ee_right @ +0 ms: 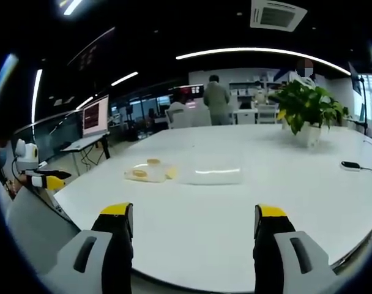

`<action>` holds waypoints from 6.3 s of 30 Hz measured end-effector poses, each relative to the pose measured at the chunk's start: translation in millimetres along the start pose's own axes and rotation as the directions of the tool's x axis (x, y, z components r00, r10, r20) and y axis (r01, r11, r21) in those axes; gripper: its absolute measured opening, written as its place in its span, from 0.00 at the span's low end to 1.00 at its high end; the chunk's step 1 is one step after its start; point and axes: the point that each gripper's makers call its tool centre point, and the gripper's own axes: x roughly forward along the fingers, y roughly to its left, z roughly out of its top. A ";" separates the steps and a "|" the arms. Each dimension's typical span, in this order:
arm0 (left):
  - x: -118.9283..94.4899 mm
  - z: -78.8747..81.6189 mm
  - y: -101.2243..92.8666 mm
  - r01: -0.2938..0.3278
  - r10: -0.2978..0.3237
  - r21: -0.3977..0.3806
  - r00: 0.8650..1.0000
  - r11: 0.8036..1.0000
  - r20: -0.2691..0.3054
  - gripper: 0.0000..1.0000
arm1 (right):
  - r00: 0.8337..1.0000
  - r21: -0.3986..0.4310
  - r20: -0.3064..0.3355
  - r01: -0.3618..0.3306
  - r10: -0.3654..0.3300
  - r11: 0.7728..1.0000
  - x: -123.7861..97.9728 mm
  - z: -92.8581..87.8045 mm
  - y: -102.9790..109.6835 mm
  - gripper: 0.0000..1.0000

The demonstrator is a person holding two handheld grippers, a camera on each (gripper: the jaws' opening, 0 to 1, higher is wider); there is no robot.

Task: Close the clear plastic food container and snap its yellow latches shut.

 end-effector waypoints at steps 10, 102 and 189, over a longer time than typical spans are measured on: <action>0.4 -0.6 3.2 -0.020 0.019 -0.006 1.000 1.000 -0.004 0.89 | 1.000 -0.016 -0.019 -0.008 0.007 1.000 1.3 -2.1 1.2 0.77; 172.5 178.0 84.2 0.341 -0.099 0.549 0.901 0.763 -0.422 0.67 | 0.850 -0.558 -0.272 -0.521 0.450 0.646 202.1 129.9 65.8 0.56; 222.5 29.3 83.0 0.787 -0.109 0.461 0.544 0.410 -0.832 0.34 | 0.414 -0.366 -0.879 -0.904 0.237 0.223 289.5 -2.3 73.3 0.37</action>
